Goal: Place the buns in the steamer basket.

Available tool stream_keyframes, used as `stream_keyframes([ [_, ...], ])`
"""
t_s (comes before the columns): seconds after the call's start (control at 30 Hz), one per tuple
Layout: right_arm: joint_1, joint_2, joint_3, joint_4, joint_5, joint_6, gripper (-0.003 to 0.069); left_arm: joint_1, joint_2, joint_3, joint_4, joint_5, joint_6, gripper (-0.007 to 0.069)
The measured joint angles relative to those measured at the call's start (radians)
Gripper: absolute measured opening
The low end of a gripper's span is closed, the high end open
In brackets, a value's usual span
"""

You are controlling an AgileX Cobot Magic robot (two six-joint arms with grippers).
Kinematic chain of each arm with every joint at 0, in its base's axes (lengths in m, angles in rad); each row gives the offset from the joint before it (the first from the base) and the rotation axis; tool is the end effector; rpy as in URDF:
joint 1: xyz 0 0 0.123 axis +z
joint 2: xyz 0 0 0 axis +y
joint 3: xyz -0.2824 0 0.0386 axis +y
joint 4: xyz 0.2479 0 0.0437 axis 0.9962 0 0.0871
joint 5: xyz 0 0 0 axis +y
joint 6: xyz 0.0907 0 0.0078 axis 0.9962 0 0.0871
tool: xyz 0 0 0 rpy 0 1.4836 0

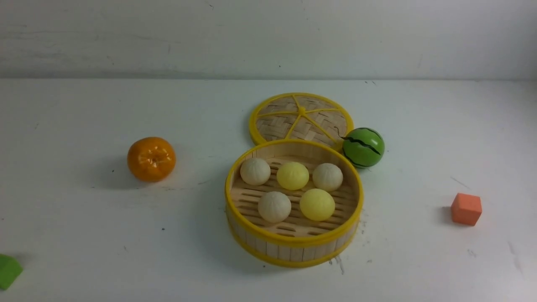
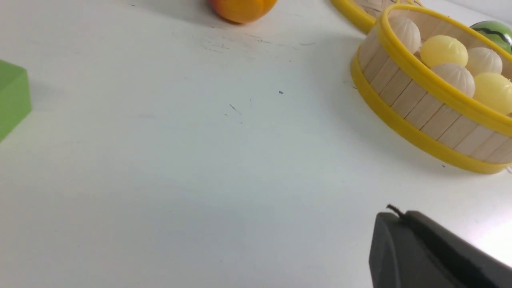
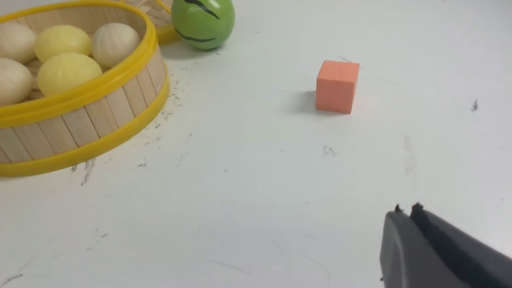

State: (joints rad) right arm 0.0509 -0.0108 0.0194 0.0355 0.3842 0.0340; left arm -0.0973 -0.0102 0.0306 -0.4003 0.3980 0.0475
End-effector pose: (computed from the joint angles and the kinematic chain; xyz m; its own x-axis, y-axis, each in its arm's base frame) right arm 0.0521 0.0039 0.1726 -0.3038 0.0515 -0.9513 -0.0433 0.9968 0.0678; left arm 0.0502 -0.0188 0.1704 -0.3575 -0.2817 -0.8904 0.1325 0.9285 -0.3469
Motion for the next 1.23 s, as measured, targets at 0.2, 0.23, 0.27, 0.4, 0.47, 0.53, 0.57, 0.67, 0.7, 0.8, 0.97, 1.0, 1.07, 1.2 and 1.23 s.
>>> stream_keyframes([
  [0.2, 0.000, 0.000, 0.000, 0.000, 0.000, 0.000, 0.0028, 0.000, 0.000, 0.000, -0.003, 0.000, 0.000, -0.0013],
  [0.23, 0.000, 0.000, 0.000, 0.000, 0.000, 0.000, 0.0030, 0.000, 0.000, 0.000, -0.003, 0.000, 0.000, -0.0013],
  [0.27, 0.000, 0.000, 0.000, 0.000, 0.000, 0.000, 0.0032, 0.000, 0.000, 0.000, -0.003, 0.000, -0.001, -0.0013],
  [0.4, 0.000, 0.000, 0.000, 0.000, 0.000, 0.000, 0.0036, 0.000, 0.000, 0.000, -0.003, 0.000, -0.001, -0.0013],
  [0.47, 0.000, 0.000, 0.000, 0.000, 0.000, 0.000, 0.0040, 0.000, 0.000, 0.000, -0.003, 0.000, -0.001, -0.0013],
  [0.53, 0.000, 0.000, 0.000, 0.000, 0.000, 0.000, 0.0043, 0.000, 0.000, 0.000, -0.003, 0.000, -0.001, -0.0013],
  [0.57, 0.000, 0.000, 0.000, 0.000, 0.000, 0.000, 0.0043, 0.000, 0.000, 0.000, -0.003, 0.000, -0.001, -0.0013],
  [0.67, 0.000, 0.000, 0.000, 0.000, 0.000, 0.000, 0.0045, 0.000, 0.000, 0.000, -0.003, 0.000, -0.001, -0.0013],
  [0.7, 0.000, 0.000, 0.000, 0.000, 0.000, 0.000, 0.0045, 0.000, 0.000, 0.000, -0.003, 0.000, -0.001, -0.0013],
  [0.8, 0.000, 0.000, 0.000, 0.001, 0.000, 0.000, 0.0047, 0.000, 0.000, 0.000, -0.003, 0.000, -0.001, -0.0013],
  [0.97, 0.000, 0.000, 0.000, 0.001, 0.000, 0.000, 0.0055, 0.000, 0.000, 0.000, -0.003, 0.000, -0.002, -0.0013],
  [1.0, 0.000, 0.000, 0.000, 0.001, 0.000, 0.000, 0.0055, 0.000, 0.000, 0.000, -0.003, 0.000, -0.002, -0.0013],
  [1.07, 0.000, 0.000, 0.000, 0.001, 0.000, 0.000, 0.0059, 0.000, 0.000, 0.000, -0.003, 0.000, -0.002, -0.0013],
  [1.2, 0.000, 0.000, 0.000, 0.001, 0.000, 0.000, 0.0064, 0.000, 0.000, 0.000, -0.003, 0.000, -0.002, -0.0013],
  [1.23, 0.000, 0.000, 0.000, 0.001, 0.000, 0.000, 0.0068, 0.000, 0.000, 0.000, -0.003, 0.000, -0.002, -0.0013],
])
